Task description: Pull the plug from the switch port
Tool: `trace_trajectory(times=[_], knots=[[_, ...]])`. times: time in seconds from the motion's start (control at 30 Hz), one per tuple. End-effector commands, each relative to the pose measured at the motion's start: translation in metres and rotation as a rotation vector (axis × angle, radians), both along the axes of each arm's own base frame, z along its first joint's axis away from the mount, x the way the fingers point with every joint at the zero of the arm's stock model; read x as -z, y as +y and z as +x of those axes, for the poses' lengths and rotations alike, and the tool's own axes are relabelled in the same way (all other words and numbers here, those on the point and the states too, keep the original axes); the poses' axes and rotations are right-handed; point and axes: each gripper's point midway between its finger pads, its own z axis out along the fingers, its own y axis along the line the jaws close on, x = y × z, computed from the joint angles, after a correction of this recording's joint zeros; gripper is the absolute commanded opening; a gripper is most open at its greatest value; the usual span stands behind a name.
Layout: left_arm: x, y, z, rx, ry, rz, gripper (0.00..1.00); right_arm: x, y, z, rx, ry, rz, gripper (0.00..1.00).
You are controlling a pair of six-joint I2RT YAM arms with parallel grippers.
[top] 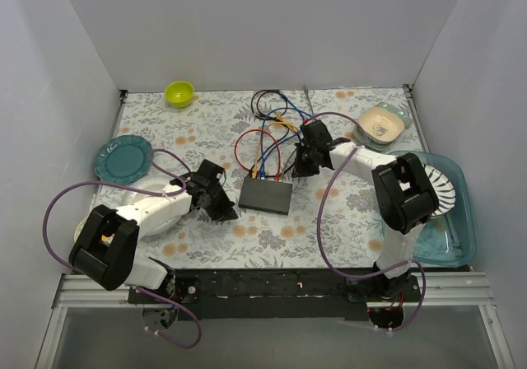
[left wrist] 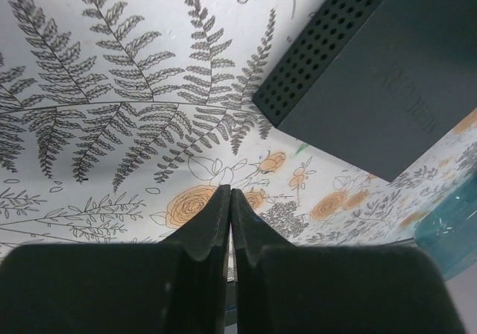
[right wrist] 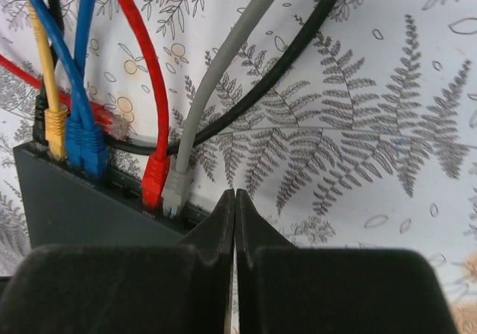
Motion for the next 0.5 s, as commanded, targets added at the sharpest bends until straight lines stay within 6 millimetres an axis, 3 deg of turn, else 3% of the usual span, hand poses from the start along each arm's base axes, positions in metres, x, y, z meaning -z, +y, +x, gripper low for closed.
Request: trace_trajectory(times=[0.0,0.17,0.47], knots=[[0.010,-0.012,-0.012,0.057,0.038,-0.057,0.00,-0.001,0.020,0.008,-0.062,0.014,0.051,0.01],[0.023,-0.011,-0.014,0.075,0.065,-0.037,0.00,0.007,0.029,-0.010,-0.121,0.043,0.097,0.01],[0.039,-0.026,0.011,0.122,0.105,-0.002,0.00,0.014,0.048,-0.080,-0.279,0.095,0.106,0.01]])
